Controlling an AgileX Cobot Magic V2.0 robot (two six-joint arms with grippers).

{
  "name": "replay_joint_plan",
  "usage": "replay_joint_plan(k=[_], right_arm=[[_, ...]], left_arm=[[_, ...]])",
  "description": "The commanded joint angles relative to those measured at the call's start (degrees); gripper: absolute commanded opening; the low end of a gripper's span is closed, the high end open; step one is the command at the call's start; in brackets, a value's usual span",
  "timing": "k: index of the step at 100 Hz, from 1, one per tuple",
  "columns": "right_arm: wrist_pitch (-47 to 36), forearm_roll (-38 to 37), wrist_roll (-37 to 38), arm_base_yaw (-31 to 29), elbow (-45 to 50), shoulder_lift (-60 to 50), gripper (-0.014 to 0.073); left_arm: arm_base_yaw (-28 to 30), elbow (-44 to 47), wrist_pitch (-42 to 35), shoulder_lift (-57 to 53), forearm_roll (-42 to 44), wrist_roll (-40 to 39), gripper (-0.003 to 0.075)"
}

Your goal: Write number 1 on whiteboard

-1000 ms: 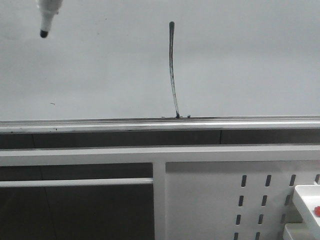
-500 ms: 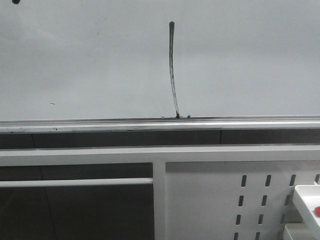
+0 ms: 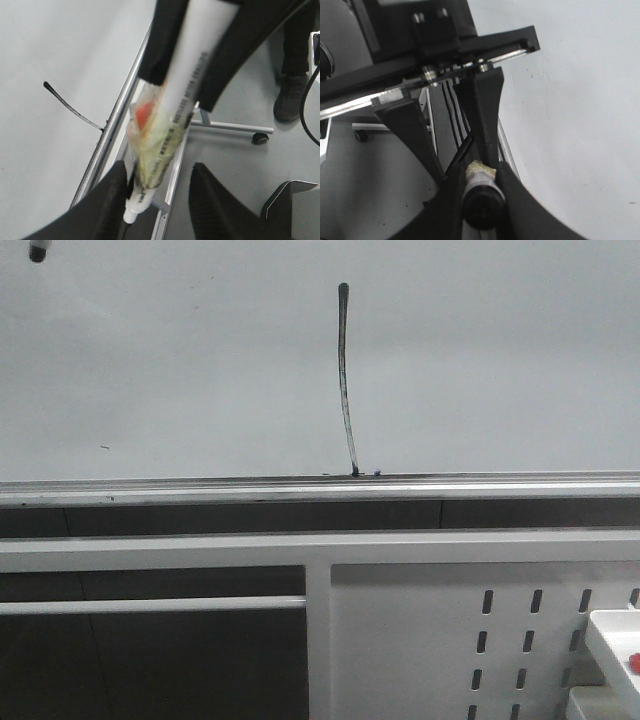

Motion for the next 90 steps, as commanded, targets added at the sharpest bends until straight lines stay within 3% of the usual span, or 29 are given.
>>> replay_joint_plan(k=[1, 46, 90], right_arm=[[-4.23, 0.0, -0.55, -0.09, -2.13, -1.02, -0.0077], [-1.18, 0.0, -0.55, -0.09, -2.13, -1.02, -0.0077], [-3.69, 0.0, -0.55, -0.09, -2.13, -1.02, -0.0077]], left_arm=[[0.04, -1.4, -3.2, 0.19, -1.25, 0.01, 0.026], [0.04, -1.4, -3.69, 0.19, -1.62, 0.01, 0.026], [0.04, -1.4, -3.9, 0.19, -5.45, 0.01, 0.026]])
